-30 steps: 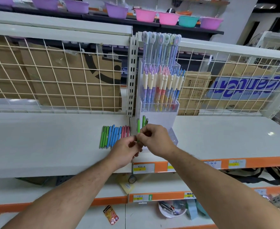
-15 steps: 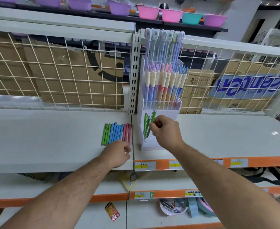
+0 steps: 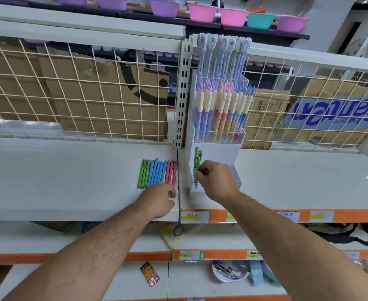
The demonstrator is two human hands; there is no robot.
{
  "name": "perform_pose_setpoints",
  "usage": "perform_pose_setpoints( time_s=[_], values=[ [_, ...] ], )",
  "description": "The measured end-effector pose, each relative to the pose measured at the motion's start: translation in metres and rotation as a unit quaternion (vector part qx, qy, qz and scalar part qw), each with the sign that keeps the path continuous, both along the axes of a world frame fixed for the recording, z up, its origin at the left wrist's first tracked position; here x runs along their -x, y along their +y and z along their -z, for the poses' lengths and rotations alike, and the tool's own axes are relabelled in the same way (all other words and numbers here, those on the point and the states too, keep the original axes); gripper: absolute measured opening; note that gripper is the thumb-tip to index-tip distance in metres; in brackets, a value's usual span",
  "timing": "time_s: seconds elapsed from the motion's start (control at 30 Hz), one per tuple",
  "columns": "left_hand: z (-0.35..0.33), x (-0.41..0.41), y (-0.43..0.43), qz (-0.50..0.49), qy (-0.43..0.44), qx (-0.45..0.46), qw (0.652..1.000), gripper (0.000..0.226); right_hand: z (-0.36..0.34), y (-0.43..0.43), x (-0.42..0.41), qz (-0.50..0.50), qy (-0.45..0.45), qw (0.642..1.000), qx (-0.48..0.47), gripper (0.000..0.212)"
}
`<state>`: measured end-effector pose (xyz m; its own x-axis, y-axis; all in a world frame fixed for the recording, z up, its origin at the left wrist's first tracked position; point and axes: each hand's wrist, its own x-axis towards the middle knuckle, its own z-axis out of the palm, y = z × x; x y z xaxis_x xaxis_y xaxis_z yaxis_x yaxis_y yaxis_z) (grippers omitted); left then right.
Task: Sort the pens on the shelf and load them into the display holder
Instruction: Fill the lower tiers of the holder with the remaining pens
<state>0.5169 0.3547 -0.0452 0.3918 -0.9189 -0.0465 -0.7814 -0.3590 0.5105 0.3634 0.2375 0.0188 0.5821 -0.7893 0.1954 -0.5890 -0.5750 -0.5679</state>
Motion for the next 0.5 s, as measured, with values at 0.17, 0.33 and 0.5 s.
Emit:
perform_pose_setpoints(
  time_s=[0.17,0.33,0.5],
  values=[
    [0.0013,-0.0004,0.0003,0.002,0.004,0.006,1.000,0.020,0.0020,-0.0011,-0.0001,0.011,-0.020,0.999,-0.044,0.012],
    [0.0012,-0.0008,0.0000,0.002,0.006,0.008,1.000,0.021,0.0022,-0.0012,0.0008,0.017,-0.036,0.997,-0.065,0.012],
    [0.0008,-0.0007,-0.0008,-0.001,0.008,0.005,1.000,0.022,0.0054,-0.0002,0.0019,0.016,-0.029,0.999,-0.040,0.015]
  ],
)
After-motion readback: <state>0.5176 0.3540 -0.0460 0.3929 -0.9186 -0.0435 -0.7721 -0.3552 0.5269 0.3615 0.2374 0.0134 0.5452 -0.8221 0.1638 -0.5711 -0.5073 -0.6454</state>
